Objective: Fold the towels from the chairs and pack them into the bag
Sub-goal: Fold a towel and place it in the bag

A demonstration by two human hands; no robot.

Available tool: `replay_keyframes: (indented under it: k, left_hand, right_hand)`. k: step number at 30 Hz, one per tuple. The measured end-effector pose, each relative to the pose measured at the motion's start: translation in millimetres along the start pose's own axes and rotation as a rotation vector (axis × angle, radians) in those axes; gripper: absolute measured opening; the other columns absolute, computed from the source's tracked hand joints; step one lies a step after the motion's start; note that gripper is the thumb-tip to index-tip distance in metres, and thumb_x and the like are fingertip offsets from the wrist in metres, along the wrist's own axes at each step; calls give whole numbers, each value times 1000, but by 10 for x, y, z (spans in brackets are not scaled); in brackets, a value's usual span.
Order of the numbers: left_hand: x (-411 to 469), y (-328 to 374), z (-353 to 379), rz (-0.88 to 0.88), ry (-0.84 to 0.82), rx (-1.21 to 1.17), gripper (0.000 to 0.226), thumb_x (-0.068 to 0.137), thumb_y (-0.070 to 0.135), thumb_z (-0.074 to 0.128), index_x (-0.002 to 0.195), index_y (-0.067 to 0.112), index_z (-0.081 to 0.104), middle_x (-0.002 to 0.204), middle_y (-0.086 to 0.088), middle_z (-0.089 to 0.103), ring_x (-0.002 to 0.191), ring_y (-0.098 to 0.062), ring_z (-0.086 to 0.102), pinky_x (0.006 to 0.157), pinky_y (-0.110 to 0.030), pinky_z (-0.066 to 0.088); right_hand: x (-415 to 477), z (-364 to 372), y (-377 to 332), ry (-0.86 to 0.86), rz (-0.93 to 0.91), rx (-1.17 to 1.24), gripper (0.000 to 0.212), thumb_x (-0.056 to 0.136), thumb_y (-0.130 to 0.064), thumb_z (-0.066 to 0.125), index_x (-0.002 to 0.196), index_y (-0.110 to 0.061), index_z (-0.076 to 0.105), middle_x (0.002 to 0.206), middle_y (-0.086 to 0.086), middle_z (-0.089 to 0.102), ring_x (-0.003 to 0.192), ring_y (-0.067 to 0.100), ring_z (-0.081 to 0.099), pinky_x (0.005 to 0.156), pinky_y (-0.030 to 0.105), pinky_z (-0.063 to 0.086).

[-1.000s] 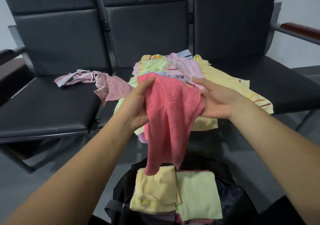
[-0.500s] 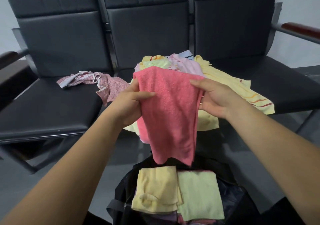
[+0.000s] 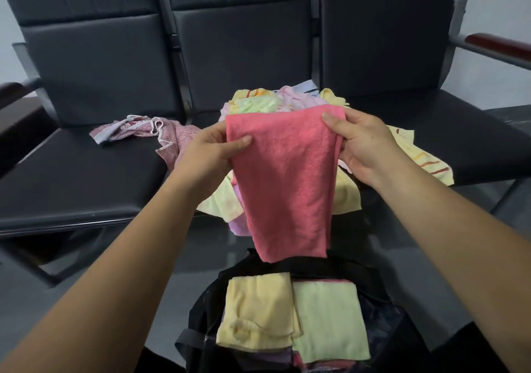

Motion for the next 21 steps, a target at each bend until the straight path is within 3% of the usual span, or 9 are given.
replay_keyframes:
  k: [3,9,13,16,19,21]
  left_hand:
    - [-3,53,-16,27,14,0,23,99,5,57,119,6,67,104,-4,77,100,-17,72,85,-28,58]
    - [-60,159,-65,125,156,349,15,98,16,66,110,20,73,98,3,79,97,-14,74,87,-27,60]
    - [-72,175,-86,115,202,265,13,95,16,69,106,17,75,98,1,79,93,-13,75,83,-27,61]
    - [-67,187,-155,127,261,247,13,91,23,74,100,14,79,95,-3,79,91,-14,73,85,-31,60]
    - [-85,201,-166,142,299,251,17,89,29,76,99,16,80,98,1,79,98,-9,72,84,-20,54]
    - [-78,186,-169,120,308,180,21,87,32,76,100,16,80,105,-1,78,106,-11,71,94,-23,53]
  right_hand:
    - [-6,-40,-86,44,-52,-36,23,91,-20,77,112,-10,77,120,9,73,111,25,71,98,43,58]
    - [-58,-26,-103,73,-45,85,24,91,-16,74,114,-9,75,122,10,72,112,23,71,97,39,59]
    - [-60,12,-98,-14,-11,233,35,87,-6,74,121,-1,70,124,15,71,112,23,72,92,32,59]
    - [-61,-36,-144,40,-80,130,20,88,-2,74,108,-4,75,117,15,73,110,25,72,93,33,59]
    - [-90,-70,-181,109,-149,10,13,90,-13,77,102,-12,80,114,9,76,112,25,71,96,38,59]
    - [-115,-65,-196,119,-168,-42,12,91,-19,77,102,-17,81,114,5,76,114,24,70,98,40,57]
Point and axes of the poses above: each hand's wrist, its own x-axis towards the middle knuckle, its own z-axis out of the palm, y = z × x, the point moved 6 cm from there along x, towards the middle knuckle
